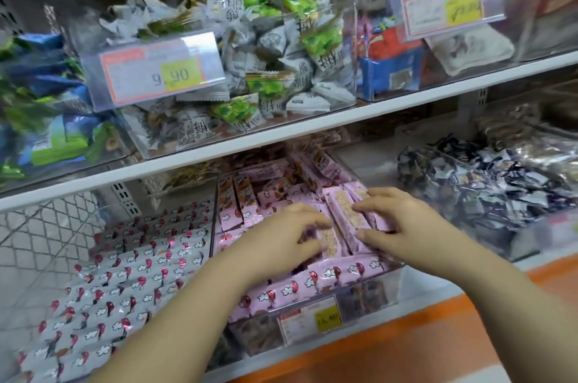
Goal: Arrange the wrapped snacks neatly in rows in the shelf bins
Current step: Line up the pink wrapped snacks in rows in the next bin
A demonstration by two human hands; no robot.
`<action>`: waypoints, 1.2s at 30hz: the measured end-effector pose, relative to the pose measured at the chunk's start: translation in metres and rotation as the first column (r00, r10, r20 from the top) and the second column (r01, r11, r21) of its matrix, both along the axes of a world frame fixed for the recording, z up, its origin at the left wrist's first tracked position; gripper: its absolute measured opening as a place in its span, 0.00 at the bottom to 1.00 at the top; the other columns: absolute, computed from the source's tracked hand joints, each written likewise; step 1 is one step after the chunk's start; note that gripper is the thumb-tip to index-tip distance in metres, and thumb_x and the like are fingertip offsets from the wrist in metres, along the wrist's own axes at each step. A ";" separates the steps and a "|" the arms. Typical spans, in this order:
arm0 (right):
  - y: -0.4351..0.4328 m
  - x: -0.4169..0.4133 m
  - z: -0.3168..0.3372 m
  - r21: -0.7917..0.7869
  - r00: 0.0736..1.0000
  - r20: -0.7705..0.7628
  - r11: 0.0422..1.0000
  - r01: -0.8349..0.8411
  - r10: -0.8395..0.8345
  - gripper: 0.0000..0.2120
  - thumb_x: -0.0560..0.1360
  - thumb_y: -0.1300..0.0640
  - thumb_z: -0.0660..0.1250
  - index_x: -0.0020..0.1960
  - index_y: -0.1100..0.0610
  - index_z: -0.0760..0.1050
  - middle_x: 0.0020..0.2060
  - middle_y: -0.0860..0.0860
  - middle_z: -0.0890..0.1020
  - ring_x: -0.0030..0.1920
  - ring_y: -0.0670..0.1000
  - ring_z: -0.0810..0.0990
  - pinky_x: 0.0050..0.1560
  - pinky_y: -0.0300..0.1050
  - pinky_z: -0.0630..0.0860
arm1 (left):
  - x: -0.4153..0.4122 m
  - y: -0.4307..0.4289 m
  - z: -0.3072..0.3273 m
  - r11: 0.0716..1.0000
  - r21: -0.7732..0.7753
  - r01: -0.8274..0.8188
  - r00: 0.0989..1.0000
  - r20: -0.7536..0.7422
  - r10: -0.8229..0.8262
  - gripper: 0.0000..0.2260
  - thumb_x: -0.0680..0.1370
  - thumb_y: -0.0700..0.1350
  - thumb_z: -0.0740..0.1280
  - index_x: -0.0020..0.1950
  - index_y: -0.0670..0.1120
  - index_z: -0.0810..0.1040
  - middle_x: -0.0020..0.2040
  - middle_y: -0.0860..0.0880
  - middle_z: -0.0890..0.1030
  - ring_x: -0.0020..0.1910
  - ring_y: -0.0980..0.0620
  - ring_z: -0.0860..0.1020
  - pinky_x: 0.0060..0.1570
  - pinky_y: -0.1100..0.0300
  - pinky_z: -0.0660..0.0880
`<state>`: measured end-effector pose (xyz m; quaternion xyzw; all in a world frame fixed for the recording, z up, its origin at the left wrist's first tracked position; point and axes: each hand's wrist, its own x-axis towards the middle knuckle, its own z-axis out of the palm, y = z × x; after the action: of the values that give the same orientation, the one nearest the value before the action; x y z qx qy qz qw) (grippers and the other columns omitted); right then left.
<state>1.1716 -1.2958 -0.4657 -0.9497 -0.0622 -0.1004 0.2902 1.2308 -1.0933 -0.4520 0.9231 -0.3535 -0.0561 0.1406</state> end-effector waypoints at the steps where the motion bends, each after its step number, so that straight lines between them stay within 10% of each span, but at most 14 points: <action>1: 0.000 0.000 -0.001 0.004 1.000 -0.015 1.000 -0.008 0.008 0.22 0.73 0.48 0.70 0.66 0.47 0.72 0.69 0.45 0.66 0.68 0.43 0.66 0.56 0.26 0.56 | 0.000 -0.003 -0.002 1.000 0.018 -0.002 1.000 -0.011 0.003 0.16 0.79 0.54 0.63 0.67 0.56 0.72 0.67 0.56 0.67 0.57 0.57 0.73 0.59 0.62 0.69; 14: 0.011 0.000 -0.003 -0.025 0.999 -0.018 0.999 -0.028 0.028 0.26 0.69 0.44 0.72 0.66 0.42 0.71 0.73 0.47 0.59 0.73 0.48 0.56 0.70 0.45 0.60 | 0.006 -0.006 -0.001 0.997 -0.068 0.030 0.989 -0.144 -0.040 0.24 0.76 0.33 0.60 0.63 0.59 0.75 0.74 0.58 0.58 0.70 0.59 0.63 0.63 0.65 0.64; 19: 0.010 0.000 -0.003 -0.009 1.000 -0.021 1.000 -0.023 0.023 0.25 0.70 0.46 0.72 0.66 0.43 0.71 0.74 0.46 0.59 0.73 0.47 0.57 0.70 0.44 0.61 | 0.009 -0.012 0.001 0.997 -0.039 0.068 0.997 -0.029 -0.069 0.15 0.75 0.41 0.68 0.59 0.55 0.75 0.65 0.57 0.64 0.60 0.58 0.70 0.57 0.65 0.68; 30: 0.010 0.001 -0.002 0.009 0.999 -0.035 1.000 0.007 -0.007 0.24 0.72 0.47 0.70 0.67 0.45 0.71 0.73 0.45 0.59 0.73 0.46 0.59 0.69 0.42 0.60 | -0.005 0.028 0.017 0.839 -0.500 -0.216 0.975 -0.059 0.216 0.14 0.70 0.53 0.73 0.48 0.57 0.69 0.37 0.52 0.76 0.28 0.62 0.72 0.29 0.69 0.68; 36: 0.012 0.000 -0.002 -0.007 0.999 -0.035 1.000 0.020 -0.020 0.24 0.72 0.48 0.70 0.67 0.46 0.71 0.73 0.46 0.60 0.72 0.47 0.60 0.68 0.42 0.60 | -0.010 0.033 0.011 0.804 -0.540 -0.249 0.967 -0.094 0.236 0.07 0.75 0.54 0.64 0.49 0.56 0.68 0.42 0.44 0.83 0.41 0.43 0.81 0.42 0.45 0.77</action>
<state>1.1718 -1.2836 -0.4679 -0.9528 -0.0481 -0.0862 0.2870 1.2213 -1.0608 -0.4409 0.8811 -0.2323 0.0556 0.4081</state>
